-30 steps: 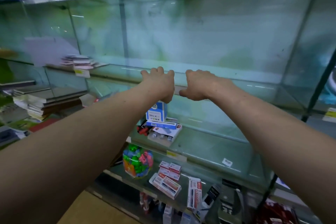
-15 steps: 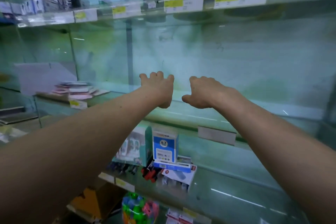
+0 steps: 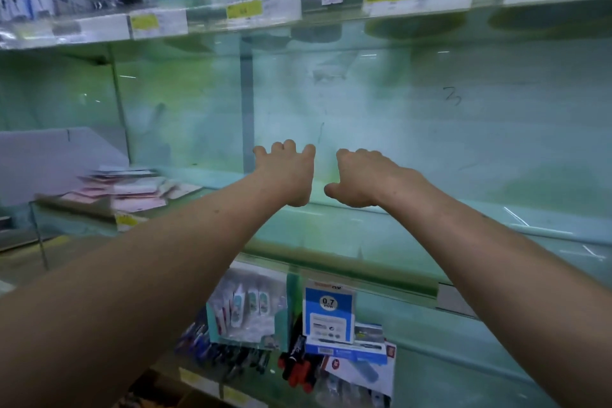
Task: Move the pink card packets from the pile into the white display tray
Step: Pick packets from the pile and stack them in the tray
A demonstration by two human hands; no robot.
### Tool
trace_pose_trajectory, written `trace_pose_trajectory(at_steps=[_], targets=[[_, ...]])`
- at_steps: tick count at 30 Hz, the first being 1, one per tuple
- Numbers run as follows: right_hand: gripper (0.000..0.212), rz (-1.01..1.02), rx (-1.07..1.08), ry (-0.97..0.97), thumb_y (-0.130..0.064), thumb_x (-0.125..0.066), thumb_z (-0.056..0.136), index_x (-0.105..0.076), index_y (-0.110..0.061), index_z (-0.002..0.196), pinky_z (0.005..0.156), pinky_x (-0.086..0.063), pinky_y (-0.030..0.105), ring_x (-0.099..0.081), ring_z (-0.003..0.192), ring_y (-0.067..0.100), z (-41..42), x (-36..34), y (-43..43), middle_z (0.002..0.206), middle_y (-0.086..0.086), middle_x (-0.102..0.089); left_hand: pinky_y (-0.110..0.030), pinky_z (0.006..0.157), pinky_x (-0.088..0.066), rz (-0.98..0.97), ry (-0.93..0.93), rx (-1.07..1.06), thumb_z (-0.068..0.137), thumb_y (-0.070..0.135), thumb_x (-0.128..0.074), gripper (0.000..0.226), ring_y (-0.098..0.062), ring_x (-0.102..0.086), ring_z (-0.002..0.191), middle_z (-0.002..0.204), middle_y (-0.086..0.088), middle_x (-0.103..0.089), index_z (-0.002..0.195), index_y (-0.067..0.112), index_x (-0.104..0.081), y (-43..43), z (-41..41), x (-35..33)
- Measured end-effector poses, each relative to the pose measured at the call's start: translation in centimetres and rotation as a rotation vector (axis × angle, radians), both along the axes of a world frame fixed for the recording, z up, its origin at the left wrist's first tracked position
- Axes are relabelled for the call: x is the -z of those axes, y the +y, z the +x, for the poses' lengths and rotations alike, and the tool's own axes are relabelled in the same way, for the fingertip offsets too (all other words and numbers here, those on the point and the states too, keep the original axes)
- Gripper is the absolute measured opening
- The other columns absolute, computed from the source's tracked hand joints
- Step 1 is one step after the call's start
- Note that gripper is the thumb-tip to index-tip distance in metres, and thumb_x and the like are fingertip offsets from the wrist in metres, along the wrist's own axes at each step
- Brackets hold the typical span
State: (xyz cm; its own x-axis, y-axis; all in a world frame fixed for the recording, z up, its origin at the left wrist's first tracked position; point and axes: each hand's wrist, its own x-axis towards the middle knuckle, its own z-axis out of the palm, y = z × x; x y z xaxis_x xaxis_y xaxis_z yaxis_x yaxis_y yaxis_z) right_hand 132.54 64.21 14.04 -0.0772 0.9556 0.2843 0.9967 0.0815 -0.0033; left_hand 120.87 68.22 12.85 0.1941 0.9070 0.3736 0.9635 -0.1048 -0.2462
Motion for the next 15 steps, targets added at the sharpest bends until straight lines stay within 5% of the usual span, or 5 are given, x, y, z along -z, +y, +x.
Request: trace_pose_trajectory(at_steps=[15], targets=[[0.044,-0.034,0.111,0.017,-0.037,-0.049,0.094,-0.041,-0.010,0.128,0.077,-0.036,0.034,-0.046,0.115,0.031,-15.9,1.4,4.8,0.125,0.012,-0.049,-0.048,0.101,-0.029,-0.025,0.015,0.132,0.085,0.028,-0.062,0.075,-0.031,-0.036,0.125,0.134,-0.013,-0.036,0.146,0.020,-0.018,6.3,-15.8,1.2]])
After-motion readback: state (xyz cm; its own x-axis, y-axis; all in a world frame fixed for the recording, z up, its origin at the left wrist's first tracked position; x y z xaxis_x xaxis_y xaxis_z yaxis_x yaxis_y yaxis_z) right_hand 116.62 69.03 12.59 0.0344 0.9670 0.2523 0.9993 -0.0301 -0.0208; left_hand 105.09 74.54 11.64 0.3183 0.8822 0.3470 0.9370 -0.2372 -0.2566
